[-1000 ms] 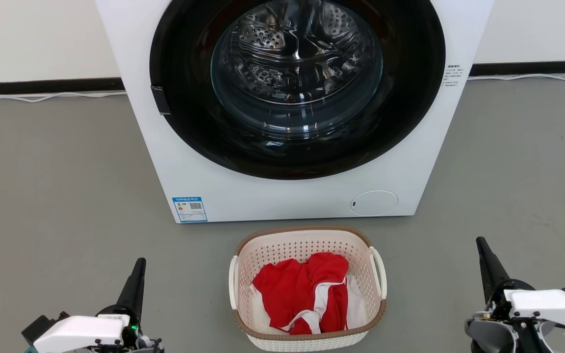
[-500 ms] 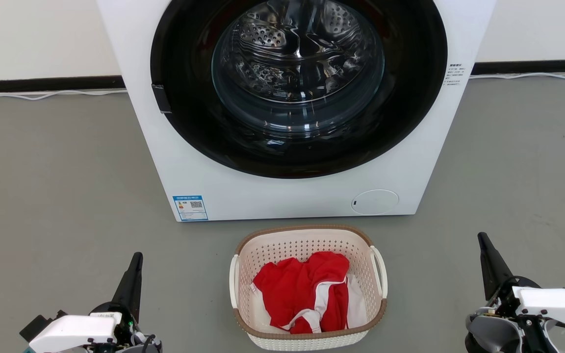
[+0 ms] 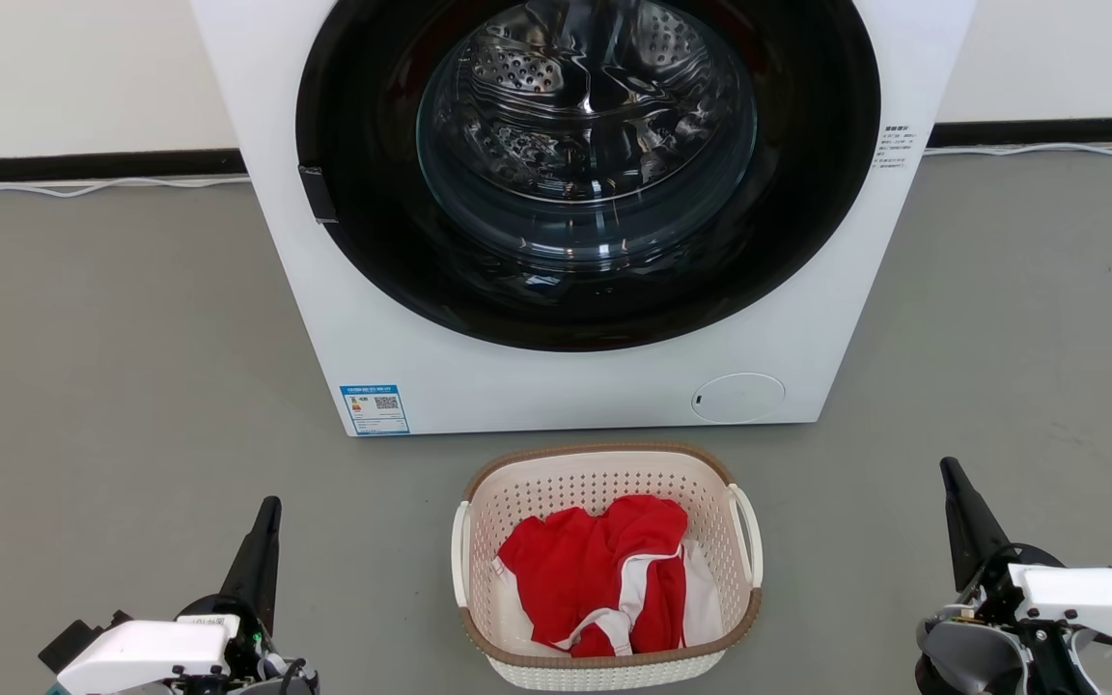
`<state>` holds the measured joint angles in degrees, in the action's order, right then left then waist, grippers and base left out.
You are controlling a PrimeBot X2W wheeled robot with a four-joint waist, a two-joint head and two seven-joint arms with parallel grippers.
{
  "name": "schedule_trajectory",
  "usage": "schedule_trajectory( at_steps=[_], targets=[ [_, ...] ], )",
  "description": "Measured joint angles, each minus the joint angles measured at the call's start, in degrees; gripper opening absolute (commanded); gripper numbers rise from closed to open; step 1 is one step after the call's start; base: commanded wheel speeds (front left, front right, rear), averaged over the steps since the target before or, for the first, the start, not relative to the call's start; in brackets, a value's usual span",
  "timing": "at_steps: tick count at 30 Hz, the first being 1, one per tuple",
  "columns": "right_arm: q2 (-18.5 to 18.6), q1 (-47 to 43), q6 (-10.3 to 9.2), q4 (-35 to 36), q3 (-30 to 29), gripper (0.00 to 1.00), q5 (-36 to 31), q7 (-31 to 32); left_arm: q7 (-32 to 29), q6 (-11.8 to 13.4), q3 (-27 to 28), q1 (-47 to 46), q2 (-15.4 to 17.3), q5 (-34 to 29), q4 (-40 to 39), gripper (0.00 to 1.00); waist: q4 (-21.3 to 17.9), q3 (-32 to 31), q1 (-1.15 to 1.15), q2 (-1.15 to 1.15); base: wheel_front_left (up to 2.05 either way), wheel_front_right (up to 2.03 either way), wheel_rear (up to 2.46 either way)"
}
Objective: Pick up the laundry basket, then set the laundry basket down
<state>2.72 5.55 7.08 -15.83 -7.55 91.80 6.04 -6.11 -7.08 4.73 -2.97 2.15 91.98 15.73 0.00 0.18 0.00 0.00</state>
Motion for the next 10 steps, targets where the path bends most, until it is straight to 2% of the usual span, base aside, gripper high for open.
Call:
schedule_trajectory(
  at_steps=[10],
  targets=[
    [0.0,0.0,0.0,0.0,0.0,0.0,0.0,0.0,0.0,0.0,0.0,0.0,0.0,0.0,0.0,0.0,0.0,0.0,0.0,0.0,0.0,0.0,0.0]
  ],
)
